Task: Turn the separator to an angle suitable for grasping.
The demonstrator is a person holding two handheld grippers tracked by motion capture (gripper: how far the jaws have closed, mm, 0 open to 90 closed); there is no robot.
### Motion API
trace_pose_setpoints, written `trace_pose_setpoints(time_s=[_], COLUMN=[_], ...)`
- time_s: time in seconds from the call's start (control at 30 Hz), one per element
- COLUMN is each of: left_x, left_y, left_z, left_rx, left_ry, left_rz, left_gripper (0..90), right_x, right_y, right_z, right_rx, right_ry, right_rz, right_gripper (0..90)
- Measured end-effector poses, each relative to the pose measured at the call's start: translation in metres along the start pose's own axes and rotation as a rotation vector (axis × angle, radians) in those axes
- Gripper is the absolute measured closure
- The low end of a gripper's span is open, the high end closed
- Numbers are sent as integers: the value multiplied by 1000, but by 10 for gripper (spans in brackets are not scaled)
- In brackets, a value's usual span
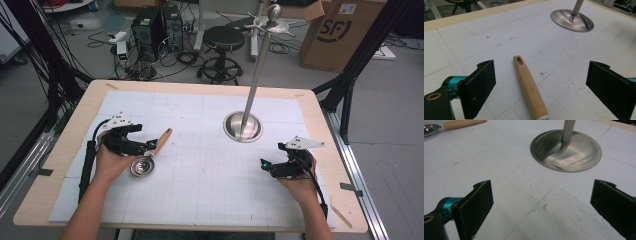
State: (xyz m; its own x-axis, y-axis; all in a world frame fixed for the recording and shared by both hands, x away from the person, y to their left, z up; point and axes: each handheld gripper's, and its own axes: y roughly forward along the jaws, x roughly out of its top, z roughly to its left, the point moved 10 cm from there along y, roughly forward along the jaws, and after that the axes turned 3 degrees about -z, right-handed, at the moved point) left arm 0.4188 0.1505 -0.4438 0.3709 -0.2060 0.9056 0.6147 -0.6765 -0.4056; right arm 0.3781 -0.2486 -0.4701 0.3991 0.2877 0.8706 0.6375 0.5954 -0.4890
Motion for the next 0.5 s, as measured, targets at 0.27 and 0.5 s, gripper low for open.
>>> trace_pose_setpoints(time_s=[0.27,0.5], left_x=[-12,-20], left_y=[7,12], left_z=[1,-1], left_rx=[10,6], left_ry=[14,12], left_rz=[85,150], left_gripper=[191,254], right_x=[-2,-3], right_y=[2,2], right_z=[0,0], right_rx=[-1,0], right_ry=[0,0], right_rz=[13,17], right_gripper=[32,33])
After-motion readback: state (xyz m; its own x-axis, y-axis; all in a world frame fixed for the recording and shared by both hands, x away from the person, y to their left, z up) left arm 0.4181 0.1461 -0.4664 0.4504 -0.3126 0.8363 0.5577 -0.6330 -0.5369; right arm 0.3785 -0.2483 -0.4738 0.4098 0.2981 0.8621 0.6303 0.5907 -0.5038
